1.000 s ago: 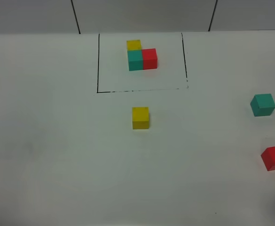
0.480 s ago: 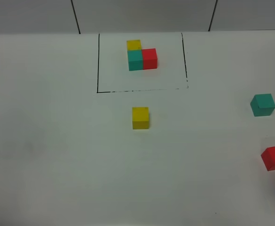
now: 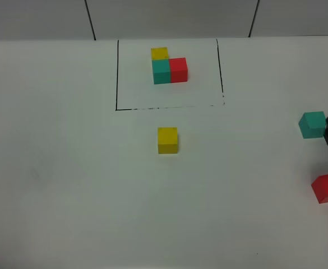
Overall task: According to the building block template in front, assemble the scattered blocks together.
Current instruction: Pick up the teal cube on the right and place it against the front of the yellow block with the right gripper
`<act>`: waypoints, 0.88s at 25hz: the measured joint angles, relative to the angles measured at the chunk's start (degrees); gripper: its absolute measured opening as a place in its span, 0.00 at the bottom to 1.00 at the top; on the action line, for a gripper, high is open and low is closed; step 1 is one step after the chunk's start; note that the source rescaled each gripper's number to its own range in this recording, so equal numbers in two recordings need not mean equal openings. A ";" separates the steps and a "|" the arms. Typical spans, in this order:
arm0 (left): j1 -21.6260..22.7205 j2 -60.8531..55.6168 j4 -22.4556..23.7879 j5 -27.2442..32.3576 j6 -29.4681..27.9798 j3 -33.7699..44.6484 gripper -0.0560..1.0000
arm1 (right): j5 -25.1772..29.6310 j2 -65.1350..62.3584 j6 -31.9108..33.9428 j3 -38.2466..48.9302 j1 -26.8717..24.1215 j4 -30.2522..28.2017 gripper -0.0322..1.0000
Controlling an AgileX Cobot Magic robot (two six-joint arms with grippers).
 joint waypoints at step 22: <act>0.00 0.05 0.00 0.00 0.00 0.00 0.91 | -3.91 29.50 -8.29 -15.43 -10.50 10.76 1.00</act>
